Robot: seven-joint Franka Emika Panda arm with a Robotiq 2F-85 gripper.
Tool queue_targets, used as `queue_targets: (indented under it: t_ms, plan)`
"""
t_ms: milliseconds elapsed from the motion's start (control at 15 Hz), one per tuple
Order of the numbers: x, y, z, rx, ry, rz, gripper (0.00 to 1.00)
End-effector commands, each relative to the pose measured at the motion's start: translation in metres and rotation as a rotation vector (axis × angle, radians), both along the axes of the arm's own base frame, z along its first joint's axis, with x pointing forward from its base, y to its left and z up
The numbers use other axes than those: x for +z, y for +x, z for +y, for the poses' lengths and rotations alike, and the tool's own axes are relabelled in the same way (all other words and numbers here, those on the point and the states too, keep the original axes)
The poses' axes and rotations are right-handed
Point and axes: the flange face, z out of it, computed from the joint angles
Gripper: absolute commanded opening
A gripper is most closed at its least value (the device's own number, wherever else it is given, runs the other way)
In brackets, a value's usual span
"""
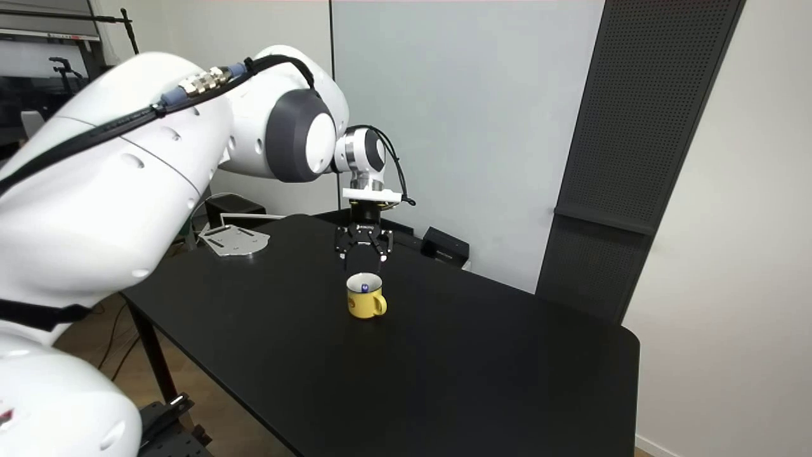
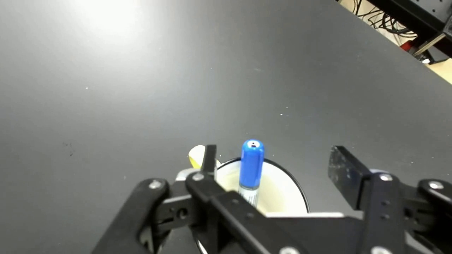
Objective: Put the marker in the cup
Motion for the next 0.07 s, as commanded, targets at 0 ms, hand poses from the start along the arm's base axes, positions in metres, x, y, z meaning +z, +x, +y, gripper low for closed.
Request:
queue_targets:
  t_ms: [0]
  plan:
    - [0.0219,0.0013,0.0052,-0.037,0.007,-0.038,1.0]
